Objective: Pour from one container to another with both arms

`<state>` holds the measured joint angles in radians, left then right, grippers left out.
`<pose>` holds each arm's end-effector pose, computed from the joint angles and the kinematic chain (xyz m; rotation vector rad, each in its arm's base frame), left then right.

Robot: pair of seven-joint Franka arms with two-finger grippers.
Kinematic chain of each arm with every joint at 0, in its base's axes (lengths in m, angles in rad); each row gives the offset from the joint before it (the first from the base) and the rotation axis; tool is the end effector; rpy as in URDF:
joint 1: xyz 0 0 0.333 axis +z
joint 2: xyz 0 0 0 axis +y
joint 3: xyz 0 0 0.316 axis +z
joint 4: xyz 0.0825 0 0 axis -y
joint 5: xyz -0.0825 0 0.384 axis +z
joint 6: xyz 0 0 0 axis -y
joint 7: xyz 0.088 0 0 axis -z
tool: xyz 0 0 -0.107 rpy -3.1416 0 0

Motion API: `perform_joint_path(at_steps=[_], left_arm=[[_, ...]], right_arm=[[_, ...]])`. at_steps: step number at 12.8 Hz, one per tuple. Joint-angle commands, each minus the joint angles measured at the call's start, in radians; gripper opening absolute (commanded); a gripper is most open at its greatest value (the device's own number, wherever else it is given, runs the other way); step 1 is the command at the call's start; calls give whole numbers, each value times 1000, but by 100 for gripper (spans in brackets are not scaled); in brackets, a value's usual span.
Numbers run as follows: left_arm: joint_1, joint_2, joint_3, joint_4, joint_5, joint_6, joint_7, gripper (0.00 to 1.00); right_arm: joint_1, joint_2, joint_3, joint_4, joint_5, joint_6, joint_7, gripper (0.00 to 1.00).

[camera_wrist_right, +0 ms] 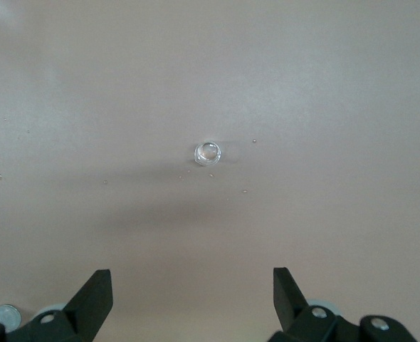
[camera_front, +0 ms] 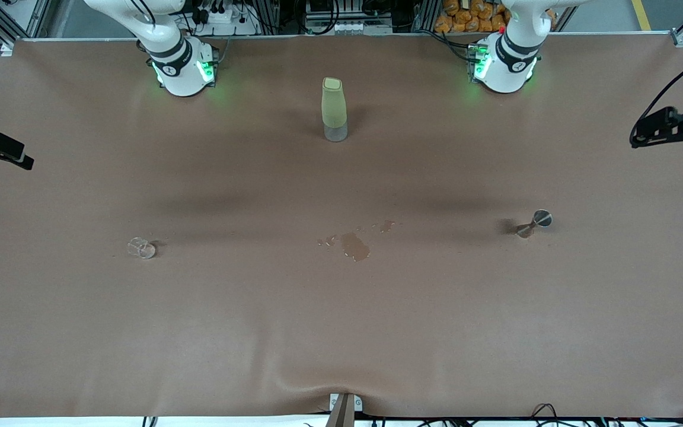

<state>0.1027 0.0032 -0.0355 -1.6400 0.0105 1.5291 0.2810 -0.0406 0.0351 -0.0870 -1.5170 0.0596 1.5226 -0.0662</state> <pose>0.5464 0.0380 0.5869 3.1091 -0.3339 -0.1787 0.5571 -0.0639 0.6263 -3.0809 0.0915 0.0366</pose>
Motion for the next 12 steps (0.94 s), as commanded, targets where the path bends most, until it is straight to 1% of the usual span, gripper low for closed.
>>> perform_joint_path(at_steps=[1, 3, 5, 6, 8, 10, 12], left_arm=[[57, -26, -6, -116, -21, 106, 97, 100], [127, -28, -4, -228, -113, 240, 253, 100], [219, -3, -4, -320, -257, 357, 482, 100], [247, 27, -4, -348, -320, 385, 553, 100], [297, 116, -4, -351, -417, 404, 741, 100], [333, 219, -3, -347, -544, 443, 994, 100], [374, 306, -4, -321, -605, 431, 1197, 100]], right_arm=[[-2, -3, 6, 6, 9, -4, 3, 100], [2, -3, 9, 6, 6, -4, 5, 100], [2, -6, 10, 8, 6, -6, 5, 100], [2, -8, 10, 15, 5, -6, 3, 100], [2, -15, 9, 9, 5, -4, 3, 100], [10, -44, 7, 0, 3, -36, 5, 100], [15, -75, 4, -26, 0, -55, 2, 100]])
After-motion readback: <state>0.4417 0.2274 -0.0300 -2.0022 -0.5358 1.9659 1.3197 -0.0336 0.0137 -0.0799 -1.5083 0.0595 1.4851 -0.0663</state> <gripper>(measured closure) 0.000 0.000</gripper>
